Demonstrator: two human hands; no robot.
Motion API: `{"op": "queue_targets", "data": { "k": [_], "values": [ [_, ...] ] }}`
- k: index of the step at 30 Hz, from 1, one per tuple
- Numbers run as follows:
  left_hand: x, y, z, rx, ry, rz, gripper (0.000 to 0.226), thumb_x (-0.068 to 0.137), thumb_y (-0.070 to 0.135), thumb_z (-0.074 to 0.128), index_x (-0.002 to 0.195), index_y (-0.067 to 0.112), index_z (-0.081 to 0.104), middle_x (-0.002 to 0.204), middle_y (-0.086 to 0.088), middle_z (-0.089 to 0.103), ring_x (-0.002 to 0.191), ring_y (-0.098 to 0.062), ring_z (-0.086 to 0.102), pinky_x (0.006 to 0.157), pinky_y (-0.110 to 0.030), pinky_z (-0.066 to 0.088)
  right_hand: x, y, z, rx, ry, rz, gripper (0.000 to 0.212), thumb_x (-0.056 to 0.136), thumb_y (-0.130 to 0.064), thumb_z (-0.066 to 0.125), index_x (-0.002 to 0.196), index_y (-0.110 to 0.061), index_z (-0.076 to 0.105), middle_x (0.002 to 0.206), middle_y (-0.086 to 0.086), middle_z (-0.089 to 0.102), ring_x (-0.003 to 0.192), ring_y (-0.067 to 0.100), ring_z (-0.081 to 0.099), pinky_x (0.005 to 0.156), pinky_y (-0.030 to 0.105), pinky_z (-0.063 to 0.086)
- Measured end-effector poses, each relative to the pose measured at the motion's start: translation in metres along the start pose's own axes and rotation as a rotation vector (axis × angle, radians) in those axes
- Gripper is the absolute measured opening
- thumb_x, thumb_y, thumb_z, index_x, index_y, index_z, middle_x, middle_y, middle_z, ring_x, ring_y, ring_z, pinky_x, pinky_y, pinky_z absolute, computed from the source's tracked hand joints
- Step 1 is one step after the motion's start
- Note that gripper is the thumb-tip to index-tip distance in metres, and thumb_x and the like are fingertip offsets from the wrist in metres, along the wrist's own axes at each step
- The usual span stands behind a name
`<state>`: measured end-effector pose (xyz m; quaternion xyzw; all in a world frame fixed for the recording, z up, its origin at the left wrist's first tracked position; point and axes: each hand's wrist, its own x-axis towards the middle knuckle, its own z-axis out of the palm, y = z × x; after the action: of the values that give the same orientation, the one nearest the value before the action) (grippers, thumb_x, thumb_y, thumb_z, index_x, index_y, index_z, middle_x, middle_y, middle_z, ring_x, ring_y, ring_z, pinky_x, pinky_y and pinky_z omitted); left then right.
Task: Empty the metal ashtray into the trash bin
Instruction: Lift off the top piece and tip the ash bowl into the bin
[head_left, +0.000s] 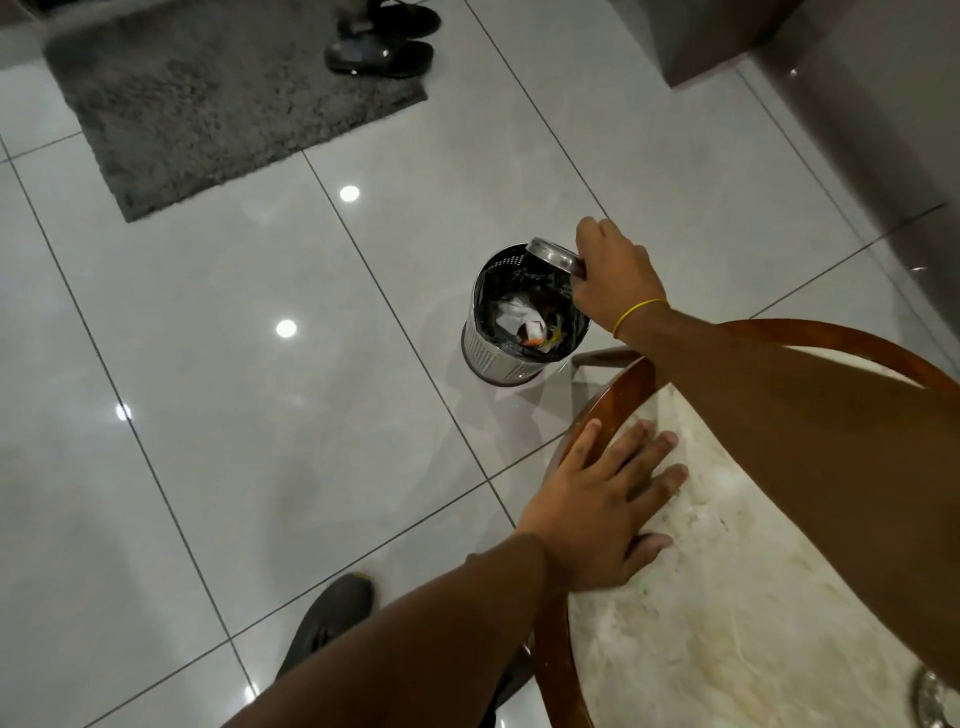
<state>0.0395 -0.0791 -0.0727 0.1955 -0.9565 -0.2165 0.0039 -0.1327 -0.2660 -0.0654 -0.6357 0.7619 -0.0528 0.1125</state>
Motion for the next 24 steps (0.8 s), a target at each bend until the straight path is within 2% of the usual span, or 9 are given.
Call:
{"op": "queue_targets", "data": {
  "k": [6,10,14,17,24],
  "values": [
    [0.0003,0.0008,-0.0022,-0.008,-0.012,-0.002,0.073,0.112,0.063,0.031,0.174,0.025,0.02,0.184,-0.009,0.008,0.17,-0.031,-0.006,0.129,-0.055,-0.024,0.0021,0.0018,-0.0015,0.038,0.013,-0.007,0.033,0.084,-0.003,0.058,0.093,-0.022,0.033,0.092,0.006,0.046,0.069,0.034,0.046,0.07,0.037,0.035],
    [0.0004,0.0003,-0.0032,-0.009,-0.019,-0.002,0.072,0.112,0.063,0.032,0.173,0.025,0.022,0.184,-0.009,0.01,0.17,-0.032,-0.003,0.13,-0.058,-0.017,0.0007,0.0011,0.0011,0.05,0.009,-0.02,0.026,0.085,-0.002,0.058,0.095,-0.017,0.04,0.092,0.003,0.042,0.071,0.031,0.044,0.071,0.037,0.033],
    [-0.0003,0.0002,-0.003,-0.006,-0.019,-0.005,0.072,0.113,0.063,0.03,0.173,0.025,0.021,0.184,-0.009,0.009,0.17,-0.032,-0.003,0.129,-0.057,-0.02,-0.0012,0.0008,0.0043,0.056,-0.01,-0.035,0.019,0.086,-0.001,0.059,0.101,-0.008,0.049,0.092,0.004,0.044,0.074,0.03,0.044,0.073,0.036,0.03],
    [-0.0004,0.0006,-0.0025,0.0,-0.015,-0.004,0.072,0.113,0.063,0.029,0.174,0.025,0.02,0.184,-0.009,0.009,0.17,-0.032,-0.004,0.129,-0.056,-0.022,-0.002,0.0002,0.003,0.056,-0.017,-0.036,0.019,0.087,-0.001,0.059,0.102,-0.007,0.049,0.093,0.005,0.044,0.075,0.03,0.044,0.072,0.036,0.031],
    [-0.0001,-0.0004,-0.0021,-0.023,-0.024,-0.003,0.073,0.112,0.064,0.029,0.174,0.026,0.02,0.184,-0.008,0.009,0.17,-0.032,-0.003,0.131,-0.059,-0.016,-0.0037,-0.0003,-0.0028,0.087,-0.019,-0.023,0.022,0.087,-0.001,0.057,0.095,-0.014,0.041,0.092,0.006,0.045,0.075,0.028,0.042,0.072,0.036,0.03]
  ]
}}
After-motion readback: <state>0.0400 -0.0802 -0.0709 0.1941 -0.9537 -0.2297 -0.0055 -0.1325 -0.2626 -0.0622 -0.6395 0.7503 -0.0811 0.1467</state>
